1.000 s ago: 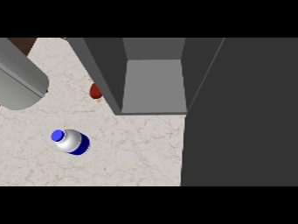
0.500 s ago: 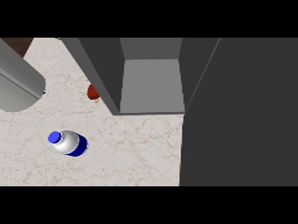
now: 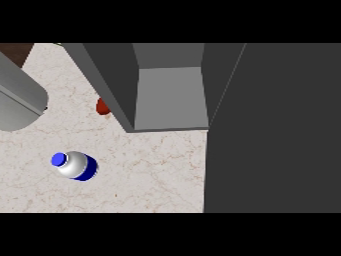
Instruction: Pick up the bottled water, place it into the cabinet and close the cabinet
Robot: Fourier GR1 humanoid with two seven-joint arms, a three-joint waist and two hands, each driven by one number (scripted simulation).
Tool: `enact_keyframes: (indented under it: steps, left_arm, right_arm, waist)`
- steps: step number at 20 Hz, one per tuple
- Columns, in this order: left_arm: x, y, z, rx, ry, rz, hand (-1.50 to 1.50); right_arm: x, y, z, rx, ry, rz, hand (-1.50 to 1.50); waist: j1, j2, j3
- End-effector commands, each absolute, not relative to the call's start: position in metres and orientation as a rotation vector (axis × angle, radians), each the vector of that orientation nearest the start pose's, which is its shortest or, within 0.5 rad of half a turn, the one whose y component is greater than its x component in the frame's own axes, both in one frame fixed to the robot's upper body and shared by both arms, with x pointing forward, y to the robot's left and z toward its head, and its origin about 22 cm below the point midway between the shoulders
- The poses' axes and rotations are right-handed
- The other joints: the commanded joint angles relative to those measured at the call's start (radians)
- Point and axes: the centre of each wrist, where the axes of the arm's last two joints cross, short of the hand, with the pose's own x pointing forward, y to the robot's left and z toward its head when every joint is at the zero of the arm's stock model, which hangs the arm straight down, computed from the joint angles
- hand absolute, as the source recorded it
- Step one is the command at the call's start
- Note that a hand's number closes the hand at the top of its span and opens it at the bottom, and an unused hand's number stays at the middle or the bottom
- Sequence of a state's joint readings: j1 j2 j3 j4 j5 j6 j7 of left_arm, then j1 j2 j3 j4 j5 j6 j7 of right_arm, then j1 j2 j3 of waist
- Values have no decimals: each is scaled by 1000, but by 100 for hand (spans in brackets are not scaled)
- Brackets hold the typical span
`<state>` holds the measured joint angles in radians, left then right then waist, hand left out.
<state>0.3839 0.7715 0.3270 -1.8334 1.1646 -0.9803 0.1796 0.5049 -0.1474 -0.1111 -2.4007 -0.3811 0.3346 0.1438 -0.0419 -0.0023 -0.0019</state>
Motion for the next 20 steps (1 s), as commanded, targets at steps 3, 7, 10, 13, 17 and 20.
enact_keyframes:
  steps: [3,7,10,13,17,20]
  left_arm:
    - [192,414,93,-715,-1521,-537,-150]
    - [212,418,92,-675,-1546,-606,-150]
    - [222,399,70,-682,-1530,-612,-150]
    - [227,385,52,-683,-1516,-616,-150]
    - [255,378,43,-649,-1515,-602,-150]
    - [258,383,29,-597,-1529,-554,-150]
  right_arm:
    - [80,-288,157,290,-1887,145,-150]
    - [71,-282,161,278,-1898,135,-150]
    - [71,-283,160,286,-1899,133,-150]
    - [68,-286,160,290,-1904,155,-150]
    - [75,-280,165,303,-1902,135,-150]
    - [67,-294,148,303,-1893,130,-150]
  waist:
    - [-4,3,0]
    - [1,1,-1]
    - [5,1,-1]
    - [6,0,-1]
    - [12,4,-2]
    - [-5,1,-2]
